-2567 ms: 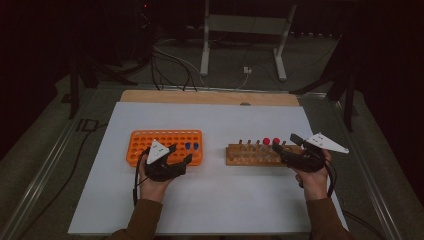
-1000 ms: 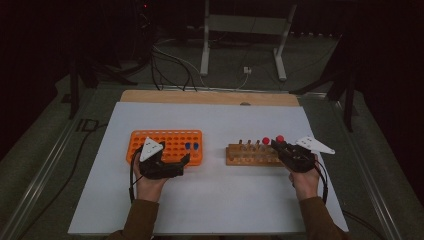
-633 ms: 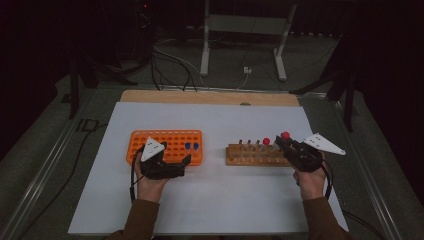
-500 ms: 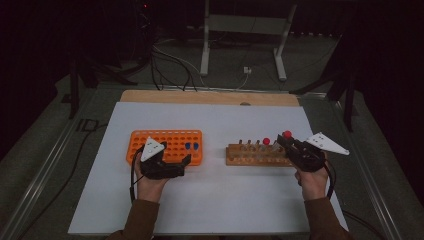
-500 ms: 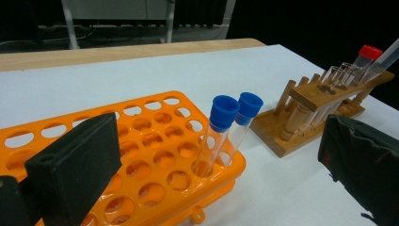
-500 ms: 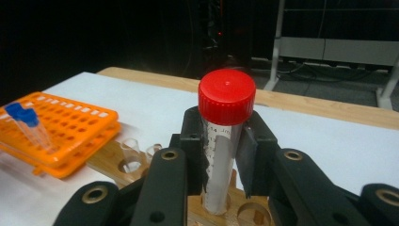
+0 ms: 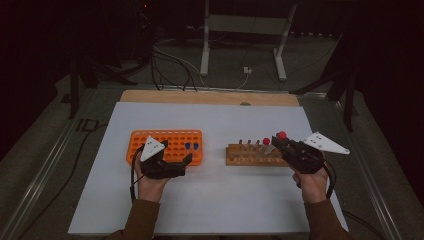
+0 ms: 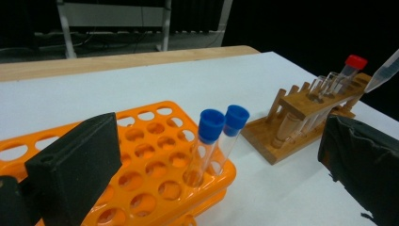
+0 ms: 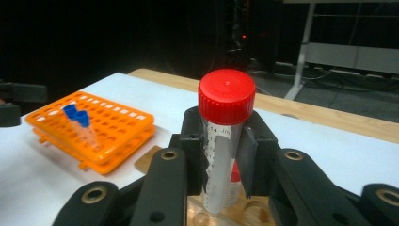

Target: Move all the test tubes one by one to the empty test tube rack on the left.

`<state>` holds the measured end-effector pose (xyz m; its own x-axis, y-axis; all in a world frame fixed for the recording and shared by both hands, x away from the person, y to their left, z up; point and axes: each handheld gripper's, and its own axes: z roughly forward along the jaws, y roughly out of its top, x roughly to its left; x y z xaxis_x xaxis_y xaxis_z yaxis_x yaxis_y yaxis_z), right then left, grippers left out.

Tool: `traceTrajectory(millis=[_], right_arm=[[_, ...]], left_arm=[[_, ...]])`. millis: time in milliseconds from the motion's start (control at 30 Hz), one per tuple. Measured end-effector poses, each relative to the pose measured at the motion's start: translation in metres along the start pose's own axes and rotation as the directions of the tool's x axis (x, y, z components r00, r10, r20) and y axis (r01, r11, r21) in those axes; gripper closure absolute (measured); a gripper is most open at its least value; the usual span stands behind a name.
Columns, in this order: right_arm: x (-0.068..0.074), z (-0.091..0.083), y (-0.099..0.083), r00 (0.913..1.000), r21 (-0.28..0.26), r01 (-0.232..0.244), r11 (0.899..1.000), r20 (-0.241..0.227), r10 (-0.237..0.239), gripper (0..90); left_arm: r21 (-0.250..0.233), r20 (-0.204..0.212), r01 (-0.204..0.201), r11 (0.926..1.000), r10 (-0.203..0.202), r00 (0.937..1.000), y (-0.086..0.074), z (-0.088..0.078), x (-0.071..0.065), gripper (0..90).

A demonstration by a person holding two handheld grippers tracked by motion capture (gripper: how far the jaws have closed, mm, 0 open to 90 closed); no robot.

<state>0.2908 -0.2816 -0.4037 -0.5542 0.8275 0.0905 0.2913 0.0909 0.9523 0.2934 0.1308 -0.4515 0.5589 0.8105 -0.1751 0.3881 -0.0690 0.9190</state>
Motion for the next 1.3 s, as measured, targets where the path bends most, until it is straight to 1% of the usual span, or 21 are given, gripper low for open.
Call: traceTrajectory(millis=[167, 300, 367, 467, 633, 767, 833, 867, 967, 1100, 1200, 1267, 1300], right_arm=[[0.009, 0.005, -0.002, 0.9989, 0.012, -0.002, 1.000, -0.047, 0.003, 74.1], [0.018, 0.012, -0.004, 0.9973, 0.030, 0.012, 0.999, -0.072, -0.010, 74.0], [0.022, 0.014, -0.005, 0.9962, 0.035, 0.017, 0.999, -0.085, -0.014, 74.0], [0.027, 0.016, -0.005, 0.9950, 0.042, 0.019, 0.999, -0.099, -0.015, 74.0], [0.033, 0.019, -0.006, 0.9924, 0.044, 0.014, 0.999, -0.123, -0.008, 74.0], [0.039, 0.021, -0.006, 0.9905, 0.049, 0.021, 0.999, -0.137, -0.014, 74.0], [0.041, 0.022, -0.007, 0.9897, 0.052, 0.022, 0.998, -0.142, -0.015, 74.0], [0.042, 0.023, -0.007, 0.9892, 0.053, 0.023, 0.998, -0.146, -0.015, 74.0], [0.045, 0.024, -0.008, 0.9880, 0.055, 0.028, 0.998, -0.153, -0.019, 74.0], [0.048, 0.026, -0.009, 0.9859, 0.063, 0.026, 0.998, -0.166, -0.016, 73.9], [0.050, 0.028, -0.010, 0.9844, 0.066, 0.027, 0.997, -0.176, -0.015, 73.9], [0.051, 0.029, -0.010, 0.9829, 0.070, 0.027, 0.997, -0.183, -0.014, 73.9], [0.052, 0.029, -0.011, 0.9814, 0.072, 0.027, 0.997, -0.192, -0.013, 73.9]], left_arm=[[-0.010, 0.016, -0.015, 0.9998, 0.015, 0.9998, 0.004, -0.001, -0.007, 0.7], [-0.018, 0.034, -0.035, 0.9992, 0.036, 0.9988, 0.008, -0.002, -0.015, 0.8], [-0.022, 0.049, -0.049, 0.9985, 0.051, 0.9975, 0.010, -0.001, -0.021, 1.1], [-0.017, 0.076, -0.080, 0.9966, 0.081, 0.9938, 0.013, 0.004, -0.032, 1.1], [-0.022, 0.136, -0.125, 0.9919, 0.127, 0.9826, 0.016, 0.016, -0.053, 1.1], [-0.028, 0.177, -0.154, 0.9876, 0.157, 0.9716, 0.017, 0.028, -0.068, 1.1], [-0.015, 0.189, -0.166, 0.9860, 0.166, 0.9680, 0.017, 0.035, -0.076, 1.2], [-0.006, 0.191, -0.175, 0.9845, 0.173, 0.9662, 0.017, 0.037, -0.080, 2.8], [0.016, 0.220, -0.167, 0.9858, 0.160, 0.9623, 0.017, 0.045, -0.088, 6.4], [0.029, 0.254, -0.158, 0.9870, 0.145, 0.9562, 0.015, 0.056, -0.096, 8.6], [0.042, 0.273, -0.176, 0.9835, 0.158, 0.9490, 0.013, 0.063, -0.104, 11.3], [0.054, 0.288, -0.190, 0.9802, 0.167, 0.9429, 0.012, 0.067, -0.110, 11.8], [0.056, 0.290, -0.197, 0.9787, 0.173, 0.9413, 0.012, 0.068, -0.112, 12.3]])
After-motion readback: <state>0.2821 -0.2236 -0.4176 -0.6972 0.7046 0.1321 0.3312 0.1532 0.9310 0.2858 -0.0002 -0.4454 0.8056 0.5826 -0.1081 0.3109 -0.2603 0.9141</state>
